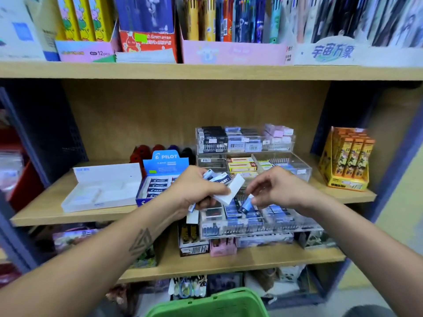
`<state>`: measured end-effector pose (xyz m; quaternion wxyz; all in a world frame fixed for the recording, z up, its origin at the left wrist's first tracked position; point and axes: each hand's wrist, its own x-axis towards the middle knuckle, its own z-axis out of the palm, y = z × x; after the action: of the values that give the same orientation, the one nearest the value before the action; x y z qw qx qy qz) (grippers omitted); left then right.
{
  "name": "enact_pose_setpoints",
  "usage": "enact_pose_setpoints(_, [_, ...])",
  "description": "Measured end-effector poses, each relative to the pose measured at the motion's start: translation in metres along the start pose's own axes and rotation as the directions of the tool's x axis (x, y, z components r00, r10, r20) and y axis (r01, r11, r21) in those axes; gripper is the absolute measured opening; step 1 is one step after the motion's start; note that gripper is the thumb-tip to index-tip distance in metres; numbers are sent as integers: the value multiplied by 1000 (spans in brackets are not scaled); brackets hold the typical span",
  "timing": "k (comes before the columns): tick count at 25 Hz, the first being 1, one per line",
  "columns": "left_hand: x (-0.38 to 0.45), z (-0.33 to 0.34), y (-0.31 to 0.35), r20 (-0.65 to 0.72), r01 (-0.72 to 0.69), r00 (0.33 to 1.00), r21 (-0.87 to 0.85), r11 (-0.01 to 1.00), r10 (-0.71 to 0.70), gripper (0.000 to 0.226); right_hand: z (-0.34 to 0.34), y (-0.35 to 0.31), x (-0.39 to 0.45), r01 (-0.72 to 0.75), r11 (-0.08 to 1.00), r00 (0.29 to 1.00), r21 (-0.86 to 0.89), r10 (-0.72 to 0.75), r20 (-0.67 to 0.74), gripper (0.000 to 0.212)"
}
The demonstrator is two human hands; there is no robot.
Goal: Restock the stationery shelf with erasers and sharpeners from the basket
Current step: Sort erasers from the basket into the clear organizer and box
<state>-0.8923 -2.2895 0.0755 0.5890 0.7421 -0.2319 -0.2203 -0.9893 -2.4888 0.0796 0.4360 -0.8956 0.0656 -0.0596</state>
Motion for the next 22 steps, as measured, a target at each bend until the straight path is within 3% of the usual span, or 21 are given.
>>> enact_pose_setpoints(8, [1,4,-13,-134,23,991,-44,999,-28,13,3,-22,18,209,948,940,-239,-127,317,15])
enact_pose_setpoints(13, [0,4,-16,-174,20,984,-71,997,-32,12,14,-24,23,284,907,882,-311,-120,456,17])
enact_pose_setpoints(16, [0,4,-16,-193,26,980,-82,996,-42,11,16,-13,22,222,942,896,-253,-95,433,17])
enact_pose_setpoints(22, [-2,4,-14,-183,46,981,-86,995,-61,13,18,-7,19,233,917,915,-323,-95,391,14])
